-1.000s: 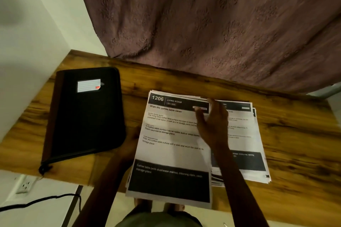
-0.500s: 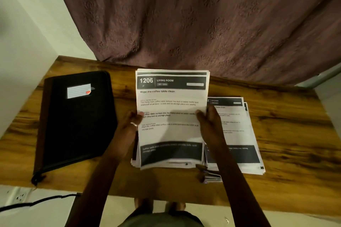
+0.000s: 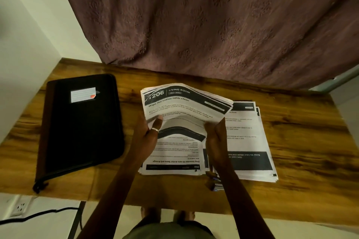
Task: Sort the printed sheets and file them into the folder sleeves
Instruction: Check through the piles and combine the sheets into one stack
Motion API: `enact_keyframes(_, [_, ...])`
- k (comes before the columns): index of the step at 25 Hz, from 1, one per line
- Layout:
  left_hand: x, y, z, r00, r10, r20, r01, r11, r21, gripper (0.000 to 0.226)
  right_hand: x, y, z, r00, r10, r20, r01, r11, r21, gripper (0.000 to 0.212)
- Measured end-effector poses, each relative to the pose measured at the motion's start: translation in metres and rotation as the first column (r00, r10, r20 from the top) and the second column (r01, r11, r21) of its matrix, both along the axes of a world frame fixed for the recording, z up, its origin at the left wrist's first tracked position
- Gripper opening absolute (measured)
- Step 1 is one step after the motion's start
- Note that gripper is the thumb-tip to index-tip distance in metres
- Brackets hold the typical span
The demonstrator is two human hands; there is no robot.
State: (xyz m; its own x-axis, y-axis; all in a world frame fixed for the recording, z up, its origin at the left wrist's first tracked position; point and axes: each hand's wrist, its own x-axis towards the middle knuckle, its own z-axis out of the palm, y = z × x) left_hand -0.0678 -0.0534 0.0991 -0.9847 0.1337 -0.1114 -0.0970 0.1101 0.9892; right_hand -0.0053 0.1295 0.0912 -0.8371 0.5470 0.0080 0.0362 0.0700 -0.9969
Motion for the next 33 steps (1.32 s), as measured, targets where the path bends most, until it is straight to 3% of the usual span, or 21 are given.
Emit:
enact_keyframes(4, [-0.003,0.000,0.011,0.999,-0.009,-0.052,0.006,0.999,-0.050,0.036,0.003,0.013,0.007,0.998,0.056,0.032,-0.057,0.998,0.024,0.037])
enact_keyframes(7, [-0.003,-0.004,0.016,0.997,-0.061,-0.051,0.060,0.998,-0.023,0.034,0.009,0.028,0.013,0.982,0.121,0.148,-0.130,0.990,0.053,0.035])
enact_keyframes(12, [0.002,-0.005,-0.003,0.990,-0.128,0.064,0.132,0.989,-0.064,0.031,0.028,0.032,-0.001,0.918,0.192,0.348,-0.163,0.980,-0.114,0.017])
enact_keyframes(14, [0.004,-0.006,-0.008,0.989,-0.123,0.085,0.130,0.987,-0.095,0.027,0.042,0.040,-0.015,0.887,0.178,0.425,-0.201,0.980,0.009,0.016])
enact_keyframes(17, [0.005,-0.016,-0.016,0.988,-0.087,0.127,0.103,0.987,-0.127,0.029,0.072,0.056,-0.037,0.828,0.121,0.548,-0.409,0.798,0.442,0.008])
enact_keyframes(21, [0.006,-0.026,-0.019,0.987,-0.051,0.155,0.073,0.987,-0.144,0.034,0.117,0.059,-0.066,0.684,0.244,0.688,-0.646,0.640,0.415,0.032])
enact_keyframes(23, [0.008,-0.026,-0.016,0.986,-0.046,0.158,0.070,0.986,-0.151,0.032,0.130,0.055,-0.081,0.699,0.254,0.669,-0.683,0.516,0.518,0.042])
enact_keyframes(30, [0.011,-0.023,-0.008,0.979,-0.074,0.190,0.102,0.985,-0.139,0.032,0.135,0.065,-0.112,0.740,0.165,0.652,-0.659,0.372,0.654,0.041])
enact_keyframes(31, [0.011,-0.023,-0.006,0.979,-0.084,0.187,0.109,0.986,-0.128,0.031,0.134,0.067,-0.108,0.752,0.171,0.636,-0.644,0.394,0.656,0.038])
enact_keyframes(33, [0.011,-0.022,-0.001,0.976,-0.117,0.183,0.137,0.985,-0.102,0.030,0.123,0.068,-0.077,0.782,0.203,0.590,-0.569,0.620,0.541,0.028])
